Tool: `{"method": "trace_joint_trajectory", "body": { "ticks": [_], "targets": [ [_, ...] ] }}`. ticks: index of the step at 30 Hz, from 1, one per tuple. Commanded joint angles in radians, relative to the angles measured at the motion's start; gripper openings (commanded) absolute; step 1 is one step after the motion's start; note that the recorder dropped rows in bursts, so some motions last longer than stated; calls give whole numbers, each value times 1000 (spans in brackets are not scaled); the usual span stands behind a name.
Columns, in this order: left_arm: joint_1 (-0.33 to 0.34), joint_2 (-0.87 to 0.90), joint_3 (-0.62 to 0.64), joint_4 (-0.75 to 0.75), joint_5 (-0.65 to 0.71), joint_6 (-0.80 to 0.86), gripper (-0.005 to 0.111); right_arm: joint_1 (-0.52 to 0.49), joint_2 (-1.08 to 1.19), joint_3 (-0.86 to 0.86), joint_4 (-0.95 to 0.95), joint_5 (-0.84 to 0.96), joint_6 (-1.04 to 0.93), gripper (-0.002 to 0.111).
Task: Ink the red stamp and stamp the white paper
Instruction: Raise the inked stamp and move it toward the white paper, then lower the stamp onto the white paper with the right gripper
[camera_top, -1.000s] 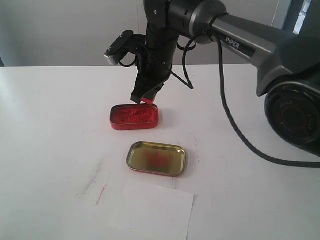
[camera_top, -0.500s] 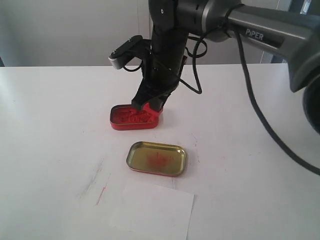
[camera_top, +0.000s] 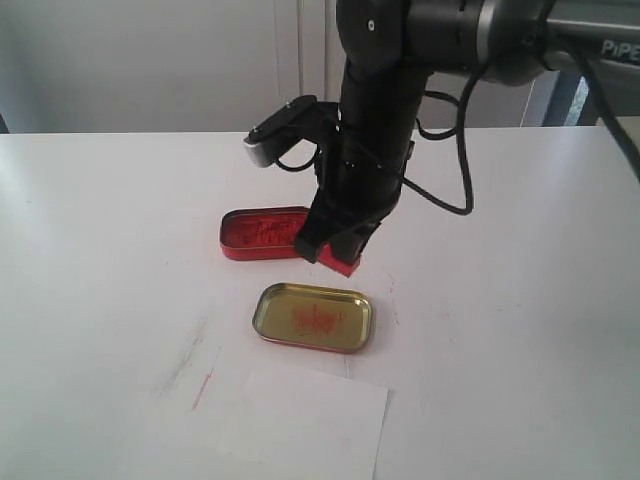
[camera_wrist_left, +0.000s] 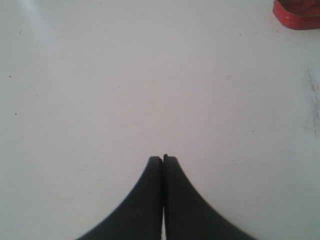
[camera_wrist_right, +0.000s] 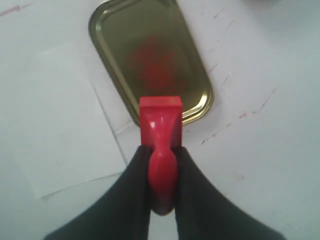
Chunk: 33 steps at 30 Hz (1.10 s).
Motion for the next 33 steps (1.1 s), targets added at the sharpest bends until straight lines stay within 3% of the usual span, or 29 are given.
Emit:
{"method": "trace_joint_trajectory", "body": {
  "ticks": [1, 16, 33],
  "targets": [
    [2, -5, 8, -2, 9, -4, 0, 40, -39, 83, 11, 1, 5, 0],
    [2, -5, 8, -2, 9, -4, 0, 100, -39, 274, 80, 0, -4, 0],
    [2, -5, 8, -2, 9, -4, 0, 199, -39, 427, 35, -321, 57, 0]
  ]
}}
